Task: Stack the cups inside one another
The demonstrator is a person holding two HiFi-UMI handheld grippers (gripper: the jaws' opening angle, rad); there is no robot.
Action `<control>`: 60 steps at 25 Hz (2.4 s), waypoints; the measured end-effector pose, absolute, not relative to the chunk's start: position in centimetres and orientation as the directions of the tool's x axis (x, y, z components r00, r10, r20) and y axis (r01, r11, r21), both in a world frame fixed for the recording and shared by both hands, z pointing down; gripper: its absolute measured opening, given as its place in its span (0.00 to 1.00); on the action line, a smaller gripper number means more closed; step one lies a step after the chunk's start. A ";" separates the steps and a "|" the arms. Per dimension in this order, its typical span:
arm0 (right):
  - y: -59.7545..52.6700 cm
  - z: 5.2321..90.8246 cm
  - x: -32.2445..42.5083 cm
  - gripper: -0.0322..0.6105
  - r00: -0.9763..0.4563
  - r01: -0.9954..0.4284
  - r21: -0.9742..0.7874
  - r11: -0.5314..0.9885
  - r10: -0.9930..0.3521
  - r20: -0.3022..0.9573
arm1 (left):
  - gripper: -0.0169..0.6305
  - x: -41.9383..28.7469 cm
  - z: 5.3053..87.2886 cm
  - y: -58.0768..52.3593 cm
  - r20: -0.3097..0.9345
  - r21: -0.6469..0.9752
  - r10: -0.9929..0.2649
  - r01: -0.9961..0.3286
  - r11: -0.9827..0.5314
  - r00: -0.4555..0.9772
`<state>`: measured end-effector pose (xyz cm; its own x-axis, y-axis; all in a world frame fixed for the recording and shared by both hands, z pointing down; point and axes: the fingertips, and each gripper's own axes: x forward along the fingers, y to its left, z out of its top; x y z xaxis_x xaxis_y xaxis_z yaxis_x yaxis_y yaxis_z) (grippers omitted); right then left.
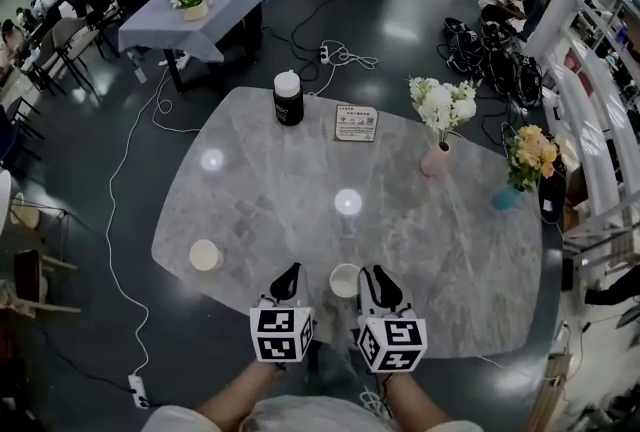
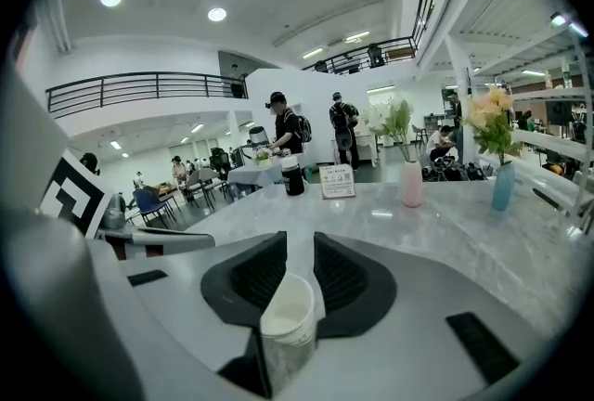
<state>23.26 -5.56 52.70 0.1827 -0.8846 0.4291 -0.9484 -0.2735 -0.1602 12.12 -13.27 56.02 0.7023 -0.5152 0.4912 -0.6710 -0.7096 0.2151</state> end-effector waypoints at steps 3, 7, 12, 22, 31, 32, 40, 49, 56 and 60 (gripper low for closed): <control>-5.6 51.7 24.0 0.14 0.198 -0.945 -0.160 -0.284 -0.891 0.408 | 0.02 11.9 55.2 -13.6 0.480 0.207 -0.532 -0.679 -0.705 0.698; -5.6 50.4 25.3 0.08 0.222 -0.940 -0.158 -0.302 -0.894 0.389 | 0.02 11.6 53.7 -14.2 0.456 0.194 -0.558 -0.690 -0.698 0.693; -5.7 48.8 26.7 0.07 0.244 -0.939 -0.143 -0.313 -0.898 0.365 | 0.02 11.4 51.8 -14.9 0.422 0.181 -0.583 -0.695 -0.696 0.694; -7.1 47.0 27.9 0.07 0.253 -0.943 -0.128 -0.306 -0.913 0.320 | 0.02 11.6 49.3 -16.2 0.354 0.142 -0.632 -0.708 -0.692 0.689; -7.4 47.5 28.2 0.07 0.247 -0.941 -0.143 -0.307 -0.911 0.331 | 0.02 12.3 48.8 -15.9 0.337 0.148 -0.613 -0.683 -0.716 0.715; -7.4 47.6 28.2 0.07 0.245 -0.941 -0.146 -0.306 -0.911 0.332 | 0.02 12.3 48.9 -15.9 0.336 0.153 -0.617 -0.687 -0.710 0.712; -7.0 48.1 28.2 0.07 0.228 -0.941 -0.164 -0.297 -0.912 0.341 | 0.02 11.9 49.5 -15.7 0.358 0.140 -0.637 -0.714 -0.686 0.683; -6.1 49.8 28.5 0.07 0.164 -0.939 -0.225 -0.259 -0.915 0.369 | 0.02 10.3 51.2 -13.6 0.410 0.110 -0.671 -0.764 -0.636 0.617; -5.3 49.6 27.8 0.07 0.175 -0.935 -0.225 -0.274 -0.908 0.380 | 0.02 7.9 52.0 -12.3 0.431 0.128 -0.677 -0.783 -0.609 0.597; -5.5 48.9 26.8 0.07 0.211 -0.927 -0.218 -0.303 -0.907 0.365 | 0.02 6.1 52.0 -12.5 0.424 0.126 -0.668 -0.771 -0.625 0.611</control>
<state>26.77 -5.53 48.87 0.2108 -0.9068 0.3651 -0.9275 -0.3035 -0.2184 6.07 -12.49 52.02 0.6109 -0.6685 0.4242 -0.7708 -0.6246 0.1256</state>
